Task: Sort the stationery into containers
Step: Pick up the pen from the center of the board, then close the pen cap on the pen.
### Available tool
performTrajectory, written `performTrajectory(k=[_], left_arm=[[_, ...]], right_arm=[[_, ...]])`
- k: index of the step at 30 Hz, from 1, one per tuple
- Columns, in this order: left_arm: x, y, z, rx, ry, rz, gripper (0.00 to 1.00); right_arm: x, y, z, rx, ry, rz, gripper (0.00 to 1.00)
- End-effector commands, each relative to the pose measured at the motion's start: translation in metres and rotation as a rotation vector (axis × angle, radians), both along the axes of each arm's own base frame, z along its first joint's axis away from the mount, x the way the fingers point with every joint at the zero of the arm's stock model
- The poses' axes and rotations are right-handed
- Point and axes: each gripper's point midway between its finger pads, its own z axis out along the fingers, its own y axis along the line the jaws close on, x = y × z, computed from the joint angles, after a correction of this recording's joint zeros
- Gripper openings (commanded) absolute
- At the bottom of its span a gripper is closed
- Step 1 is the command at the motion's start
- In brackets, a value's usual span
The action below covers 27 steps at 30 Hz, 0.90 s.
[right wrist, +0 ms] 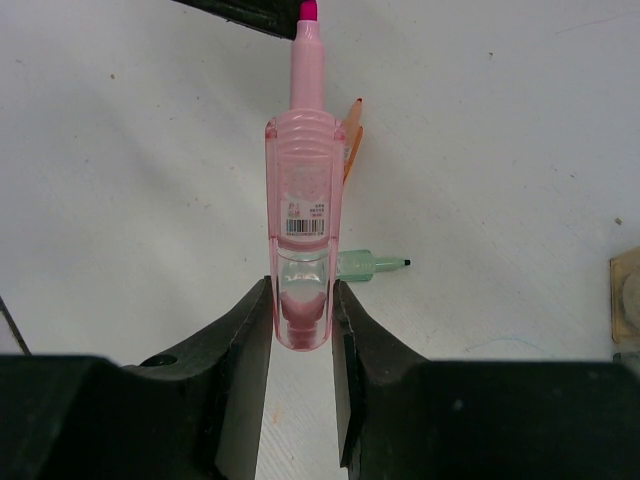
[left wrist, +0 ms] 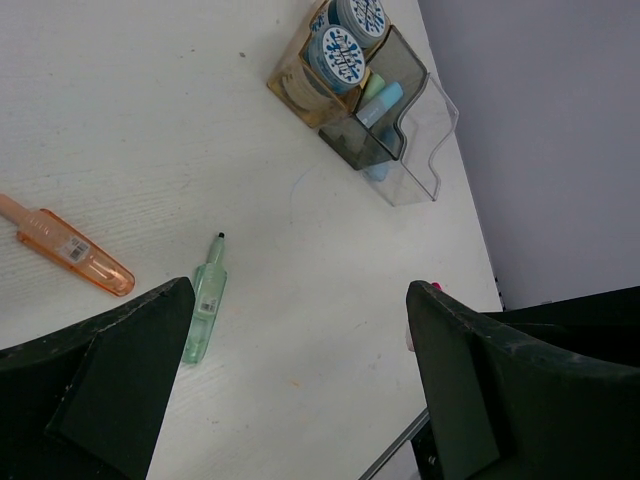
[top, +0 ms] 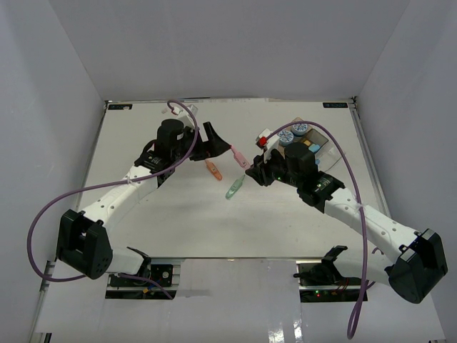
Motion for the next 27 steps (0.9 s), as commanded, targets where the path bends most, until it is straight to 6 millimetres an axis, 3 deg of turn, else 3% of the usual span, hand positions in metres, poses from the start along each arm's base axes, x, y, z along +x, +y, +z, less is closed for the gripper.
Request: performTrajectory(k=[1,17,27], left_arm=[[-0.003,-0.008,0.007,-0.036,-0.014,-0.033,0.98],[-0.011,-0.023,0.011,-0.071,-0.01,-0.097,0.98],[-0.013,-0.026,-0.013,-0.039,0.033,-0.104,0.98]], right_arm=[[-0.001,0.006,0.012,0.043,-0.034,0.02,0.22],[0.009,0.009,0.006,0.012,-0.015,-0.006,0.22],[0.016,0.012,0.016,0.023,-0.039,-0.018,0.22]])
